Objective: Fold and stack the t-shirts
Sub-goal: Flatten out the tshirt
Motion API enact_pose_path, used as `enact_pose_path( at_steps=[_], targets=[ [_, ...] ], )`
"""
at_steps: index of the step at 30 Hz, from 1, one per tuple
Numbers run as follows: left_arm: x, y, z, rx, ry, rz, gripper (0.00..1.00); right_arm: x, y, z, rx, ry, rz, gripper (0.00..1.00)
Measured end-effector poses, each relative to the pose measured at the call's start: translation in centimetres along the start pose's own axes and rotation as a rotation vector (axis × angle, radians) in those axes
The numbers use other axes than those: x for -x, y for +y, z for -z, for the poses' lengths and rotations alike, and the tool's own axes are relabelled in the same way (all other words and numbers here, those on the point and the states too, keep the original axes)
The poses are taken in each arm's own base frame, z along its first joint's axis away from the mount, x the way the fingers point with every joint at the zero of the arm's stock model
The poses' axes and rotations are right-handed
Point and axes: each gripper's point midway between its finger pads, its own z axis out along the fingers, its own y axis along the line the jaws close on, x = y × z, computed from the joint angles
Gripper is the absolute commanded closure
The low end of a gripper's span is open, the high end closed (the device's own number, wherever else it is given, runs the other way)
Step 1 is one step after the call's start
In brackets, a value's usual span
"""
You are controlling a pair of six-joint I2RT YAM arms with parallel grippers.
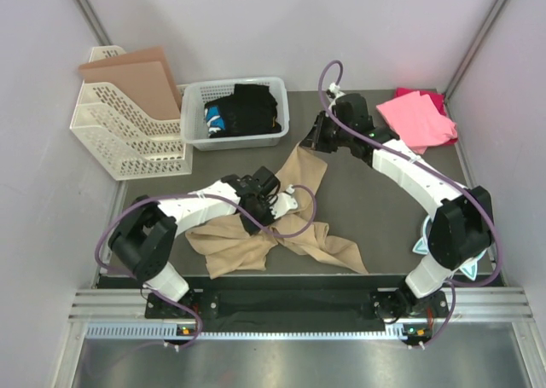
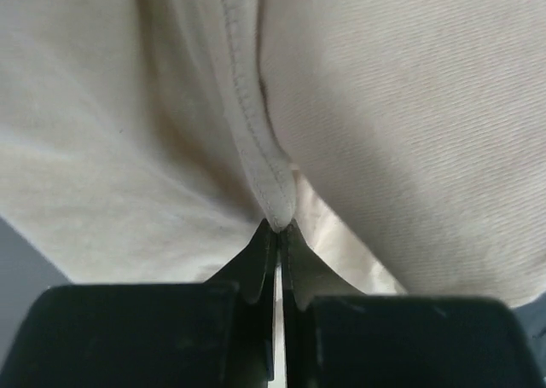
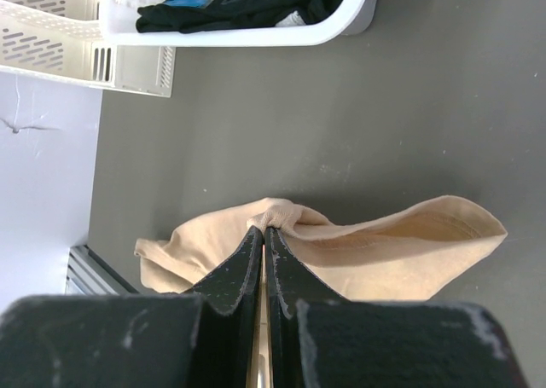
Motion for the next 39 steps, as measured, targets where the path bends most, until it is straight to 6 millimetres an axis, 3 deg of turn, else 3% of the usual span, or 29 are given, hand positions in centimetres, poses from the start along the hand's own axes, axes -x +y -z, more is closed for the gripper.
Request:
enact_pose_path(
  at_steps=[3,6,10,13,14,15,17,18,21,24,29,33,37,39],
  targets=[
    [0.0,0.8,0.4,0.041,0.006,-0.006,1.00,0.0,0.1,0.0,0.004,0.002,0.000,1.00],
    [0.9,2.4,2.1,0.110,-0.006,-0.015,1.00,-0.1,0.1,0.0,0.006,0.004,0.001,1.00],
    [3.8,6.9,7.4,0.273,-0.118,-0.006,1.00,-0.2,0.3,0.1,0.016,0.010,0.004,1.00],
    [4.8,10.1,12.0,0.399,-0.202,0.017,1.00,-0.2,0.5,0.2,0.025,0.014,0.006,1.00],
    [4.7,10.8,12.9,0.426,-0.213,0.025,1.00,-0.2,0.5,0.2,0.029,0.016,0.008,0.97],
    [4.3,11.6,13.9,0.456,-0.222,0.034,1.00,-0.3,0.6,0.3,0.033,0.016,0.010,0.86],
    [3.0,13.0,15.1,0.499,-0.214,0.053,1.00,-0.3,0.7,0.3,0.037,0.018,0.016,0.82],
    [2.4,13.8,15.4,0.515,-0.203,0.061,1.00,-0.4,0.6,0.4,0.037,0.018,0.022,0.75],
    [-0.1,16.0,15.6,0.555,-0.160,0.097,1.00,-0.7,0.2,0.4,0.026,0.025,0.038,0.63],
    [-2.4,17.9,14.7,0.585,-0.091,0.121,1.00,-0.7,-0.3,0.4,0.004,0.020,0.057,0.64],
    [-5.1,20.6,11.4,0.596,0.012,0.148,1.00,-0.8,-1.2,0.9,-0.041,0.011,0.085,0.64],
    [-6.9,22.7,9.5,0.621,0.075,0.181,1.00,-1.1,-1.7,1.9,-0.065,0.004,0.096,0.58],
    [-7.9,22.7,8.9,0.624,0.094,0.194,0.99,-3.3,-3.1,3.6,-0.098,0.018,0.088,0.53],
    [-8.0,22.9,8.8,0.631,0.090,0.198,0.89,-5.4,-4.4,4.7,-0.127,0.043,0.076,0.53]
  ],
)
